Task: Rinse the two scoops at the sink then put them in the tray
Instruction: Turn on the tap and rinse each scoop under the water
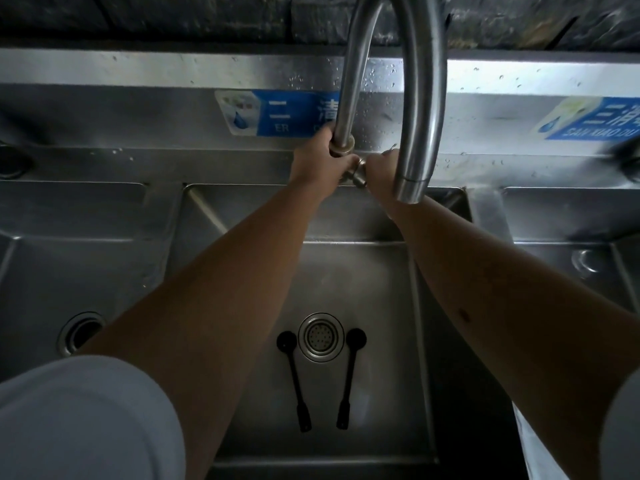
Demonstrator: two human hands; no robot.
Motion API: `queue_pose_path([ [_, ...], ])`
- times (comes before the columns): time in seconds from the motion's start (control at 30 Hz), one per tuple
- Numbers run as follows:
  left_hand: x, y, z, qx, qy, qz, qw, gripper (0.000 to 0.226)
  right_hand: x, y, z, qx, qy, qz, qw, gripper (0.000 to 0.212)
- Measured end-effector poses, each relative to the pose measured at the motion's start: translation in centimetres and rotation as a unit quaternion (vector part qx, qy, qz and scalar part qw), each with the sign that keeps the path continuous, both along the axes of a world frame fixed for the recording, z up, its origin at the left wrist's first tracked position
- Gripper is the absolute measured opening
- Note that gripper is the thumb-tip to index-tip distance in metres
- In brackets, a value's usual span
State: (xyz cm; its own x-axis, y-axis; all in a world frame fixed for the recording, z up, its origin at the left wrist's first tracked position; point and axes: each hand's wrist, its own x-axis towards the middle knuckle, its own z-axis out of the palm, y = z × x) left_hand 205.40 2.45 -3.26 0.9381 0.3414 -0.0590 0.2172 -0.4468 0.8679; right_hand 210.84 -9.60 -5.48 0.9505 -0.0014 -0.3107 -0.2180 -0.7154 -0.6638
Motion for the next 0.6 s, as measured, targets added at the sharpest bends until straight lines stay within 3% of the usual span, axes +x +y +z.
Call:
queue_pose_path([
  [0.1, -0.1, -0.4, 0.0, -0.018, 0.007, 0.014, 1.000, 0.041, -0.6, 0.3, 0.3, 0.066, 0.001, -0.034, 0.997, 0.027],
  [0.17, -0.3, -0.7, -0.1, -0.046, 0.030, 0.046, 0.997, 0.057, -1.5, 0.4, 0.3, 0.138, 0.002, -0.040, 0.990, 0.032],
  [0.3, -3.6, -2.0, -1.8, -0.043, 0.037, 0.090, 0.994, 0.073, -5.6, -0.9, -0.6, 0.131, -0.004, -0.034, 0.991, 0.025],
  [0.37, -6.5, -3.4, -3.8, -0.017, 0.021, 0.106, 0.994, 0.071, -8.4, -1.8, -2.3, 0.100, -0.005, -0.024, 0.995, 0.036],
  [0.43, -9.7, -4.7, -6.5, -0.053, 0.046, 0.117, 0.991, 0.060, -11.7, -2.7, -4.7, 0.105, 0.046, -0.022, 0.993, 0.036],
  [0.5, -13.0, -5.8, -9.5, -0.136, 0.107, 0.101, 0.980, 0.044, -15.1, -3.4, -7.1, 0.121, 0.110, -0.022, 0.986, 0.035],
  [0.6, -18.3, -7.1, -14.2, -0.138, 0.209, 0.078, 0.965, 0.029, -19.4, -4.7, -11.6, 0.058, 0.200, 0.014, 0.978, 0.027],
])
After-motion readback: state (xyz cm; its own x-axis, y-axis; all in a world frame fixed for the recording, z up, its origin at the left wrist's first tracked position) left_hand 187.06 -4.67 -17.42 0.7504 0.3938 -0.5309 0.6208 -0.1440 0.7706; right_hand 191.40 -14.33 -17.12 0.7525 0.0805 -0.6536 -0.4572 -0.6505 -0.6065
